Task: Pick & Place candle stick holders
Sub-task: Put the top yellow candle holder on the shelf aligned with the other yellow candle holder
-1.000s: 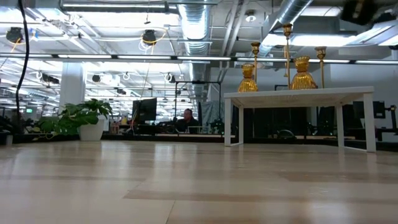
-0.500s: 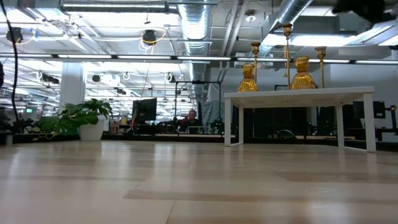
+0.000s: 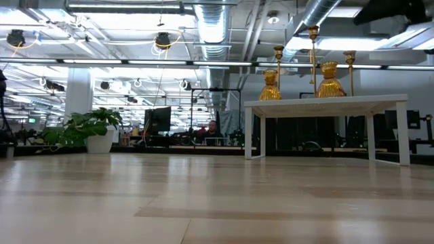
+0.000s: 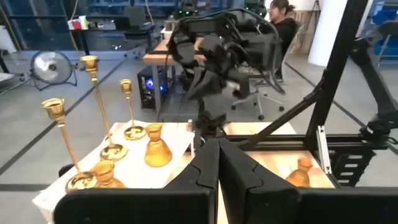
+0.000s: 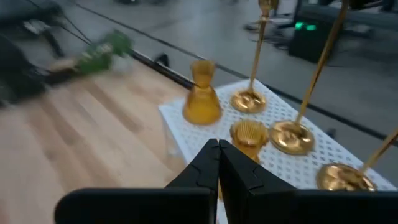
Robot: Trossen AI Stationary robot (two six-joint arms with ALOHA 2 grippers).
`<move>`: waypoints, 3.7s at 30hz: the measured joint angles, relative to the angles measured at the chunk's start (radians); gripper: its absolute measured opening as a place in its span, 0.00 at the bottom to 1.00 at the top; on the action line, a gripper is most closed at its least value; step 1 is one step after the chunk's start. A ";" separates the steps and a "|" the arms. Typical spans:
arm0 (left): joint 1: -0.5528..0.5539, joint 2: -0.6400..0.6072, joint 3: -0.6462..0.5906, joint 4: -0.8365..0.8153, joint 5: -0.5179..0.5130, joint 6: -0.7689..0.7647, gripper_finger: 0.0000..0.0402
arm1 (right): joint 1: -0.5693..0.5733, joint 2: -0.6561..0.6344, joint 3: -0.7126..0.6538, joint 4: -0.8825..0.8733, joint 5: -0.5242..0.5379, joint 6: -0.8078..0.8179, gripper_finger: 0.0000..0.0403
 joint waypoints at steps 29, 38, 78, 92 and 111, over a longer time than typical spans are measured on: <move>0.018 -0.026 -0.110 0.159 0.006 -0.059 0.01 | -0.216 -0.432 -0.061 1.161 -0.490 -1.337 0.00; 0.018 0.019 -0.110 0.171 0.006 -0.102 0.01 | -0.525 -0.396 -0.066 1.059 -0.722 -1.305 0.00; 0.197 -0.352 -0.574 0.327 0.099 -0.261 0.01 | -0.560 -0.399 -0.443 0.665 -0.526 -0.761 0.00; 0.197 -0.351 -0.636 0.325 0.100 -0.279 0.02 | -0.671 -0.307 -0.443 0.741 -0.557 -0.837 0.00; 0.197 -0.351 -0.660 0.329 0.100 -0.261 0.02 | -0.903 -0.167 -0.444 0.942 -0.782 -1.050 0.00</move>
